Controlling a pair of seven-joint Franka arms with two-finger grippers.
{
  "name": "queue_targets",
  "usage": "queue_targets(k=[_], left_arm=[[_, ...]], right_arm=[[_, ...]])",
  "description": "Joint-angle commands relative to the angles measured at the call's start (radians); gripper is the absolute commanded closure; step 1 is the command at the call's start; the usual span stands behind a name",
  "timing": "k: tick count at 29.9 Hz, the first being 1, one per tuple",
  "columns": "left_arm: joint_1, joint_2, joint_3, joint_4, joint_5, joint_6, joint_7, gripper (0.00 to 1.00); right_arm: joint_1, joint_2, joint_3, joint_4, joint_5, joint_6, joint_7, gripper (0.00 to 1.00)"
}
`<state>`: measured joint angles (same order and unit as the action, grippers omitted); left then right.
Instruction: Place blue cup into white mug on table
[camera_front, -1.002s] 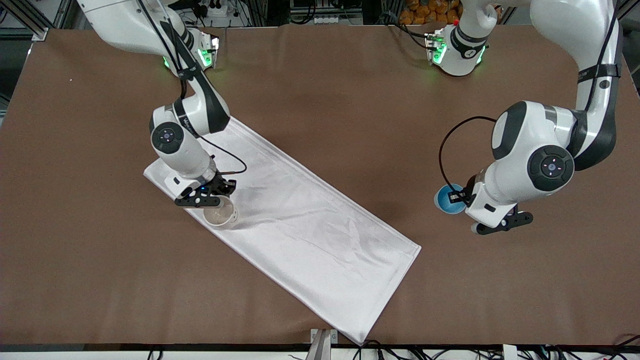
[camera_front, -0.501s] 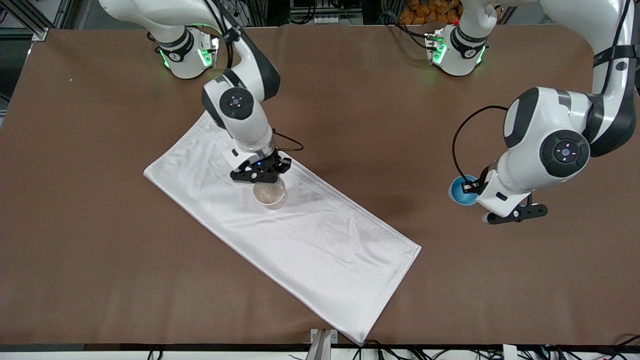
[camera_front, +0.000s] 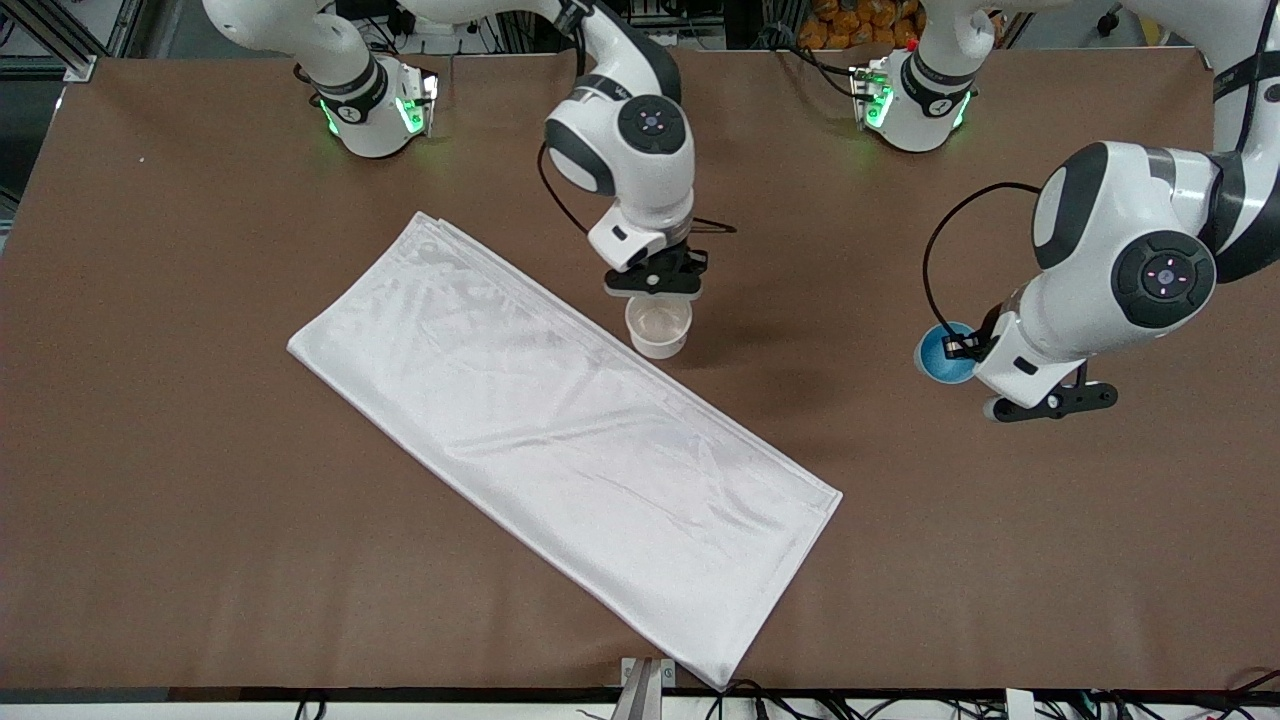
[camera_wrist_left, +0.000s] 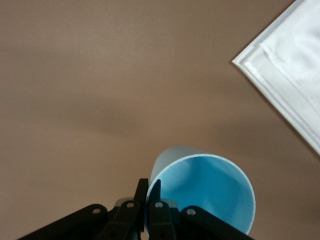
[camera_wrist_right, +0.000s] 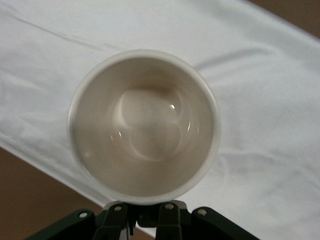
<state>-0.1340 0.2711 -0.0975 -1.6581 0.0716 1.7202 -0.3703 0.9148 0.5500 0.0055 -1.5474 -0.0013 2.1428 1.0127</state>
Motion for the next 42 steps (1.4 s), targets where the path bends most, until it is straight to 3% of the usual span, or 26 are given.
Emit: queue_targets(k=[1, 13, 25, 26, 27, 28, 29, 30, 42], left_arm=[[0.004, -0.110, -0.034, -0.135, 0.008, 0.021, 0.021, 1.00], [-0.006, -0.104, -0.132, -0.140, -0.049, 0.048, -0.160, 1.00], [-0.007, -0.099, -0.179, -0.138, -0.180, 0.078, -0.279, 1.00], [-0.009, -0.098, -0.179, -0.138, -0.185, 0.078, -0.280, 1.00], [-0.009, -0.098, -0.185, -0.138, -0.185, 0.079, -0.286, 1.00], [-0.009, -0.096, -0.191, -0.140, -0.185, 0.079, -0.295, 1.00], [-0.009, -0.095, -0.198, -0.140, -0.185, 0.082, -0.306, 1.00], [-0.009, -0.092, -0.203, -0.140, -0.185, 0.085, -0.315, 1.00], [-0.033, -0.087, -0.246, -0.152, -0.182, 0.145, -0.463, 1.00]], right_arm=[[0.053, 0.091, -0.007, 0.110, -0.035, -0.034, 0.040, 1.00], [0.147, 0.177, -0.009, 0.113, -0.109, 0.072, 0.075, 1.00], [0.141, 0.214, -0.009, 0.116, -0.147, 0.089, 0.087, 0.99], [0.139, 0.214, -0.007, 0.116, -0.147, 0.089, 0.087, 0.95], [0.139, 0.214, -0.007, 0.116, -0.147, 0.089, 0.090, 0.82], [0.138, 0.214, -0.007, 0.116, -0.146, 0.089, 0.096, 0.55], [0.138, 0.215, -0.009, 0.116, -0.140, 0.089, 0.098, 0.18], [0.138, 0.215, -0.009, 0.116, -0.143, 0.089, 0.099, 0.00], [0.121, 0.180, -0.009, 0.136, -0.129, 0.075, 0.104, 0.00]])
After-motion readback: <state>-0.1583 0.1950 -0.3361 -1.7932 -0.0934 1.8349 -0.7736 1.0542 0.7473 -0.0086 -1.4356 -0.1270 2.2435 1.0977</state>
